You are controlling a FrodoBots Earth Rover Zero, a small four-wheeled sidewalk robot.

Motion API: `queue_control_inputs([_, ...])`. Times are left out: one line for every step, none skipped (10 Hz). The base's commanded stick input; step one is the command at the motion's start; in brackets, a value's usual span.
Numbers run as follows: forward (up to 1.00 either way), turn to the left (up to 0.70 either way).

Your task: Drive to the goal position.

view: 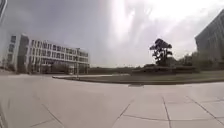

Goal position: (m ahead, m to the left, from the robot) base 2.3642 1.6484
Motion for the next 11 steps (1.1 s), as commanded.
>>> queue_control_inputs([0.7, 0.27])
queue_control_inputs([0.7, 0.27])
queue_control_inputs([0.7, 0.27])
queue_control_inputs([0.7, 0.27])
queue_control_inputs([0.7, 0.27])
queue_control_inputs([0.7, 0.27])
queue_control_inputs([0.7, 0.27])
queue_control_inputs([0.7, 0.27])
queue_control_inputs([0.7, 0.27])
queue_control_inputs([0.7, 0.27])
queue_control_inputs([0.7, 0.27])
